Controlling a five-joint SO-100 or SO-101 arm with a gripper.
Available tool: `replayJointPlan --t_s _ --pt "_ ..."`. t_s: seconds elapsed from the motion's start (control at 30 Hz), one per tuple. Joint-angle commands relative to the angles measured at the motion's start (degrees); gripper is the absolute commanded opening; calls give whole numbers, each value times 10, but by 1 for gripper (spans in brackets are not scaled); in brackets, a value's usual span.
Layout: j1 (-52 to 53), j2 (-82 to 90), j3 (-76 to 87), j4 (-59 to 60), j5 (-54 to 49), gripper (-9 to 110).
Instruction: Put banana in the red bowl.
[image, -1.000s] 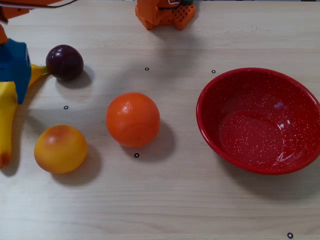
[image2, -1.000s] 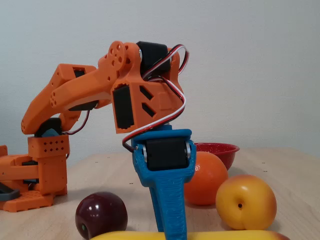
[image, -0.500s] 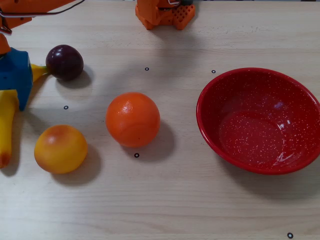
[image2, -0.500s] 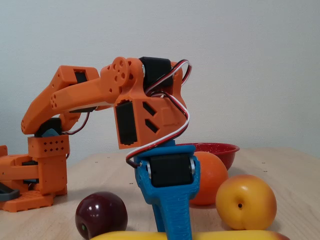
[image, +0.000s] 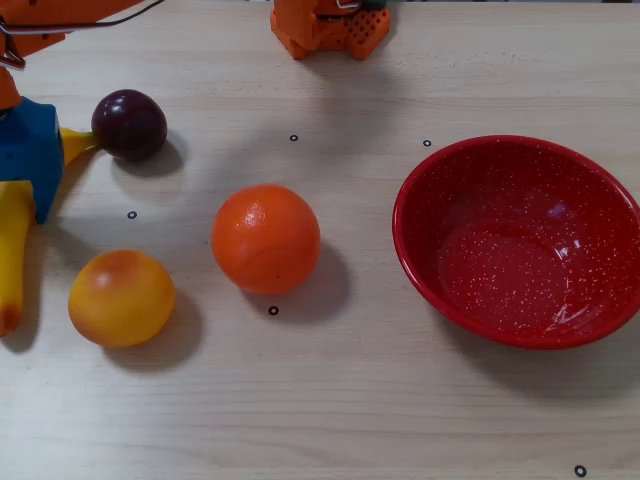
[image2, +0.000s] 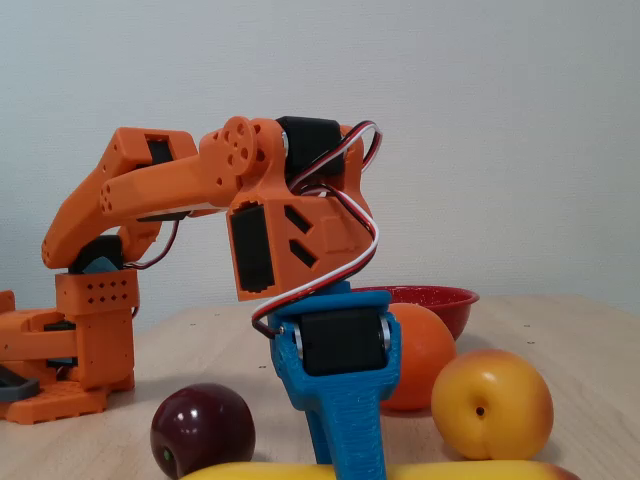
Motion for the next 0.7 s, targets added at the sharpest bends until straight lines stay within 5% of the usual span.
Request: replayJointPlan --t_s 0.0,0.67 --pt "10 31 2 -12 -13 27" --pt "20 34 39 6 17 0"
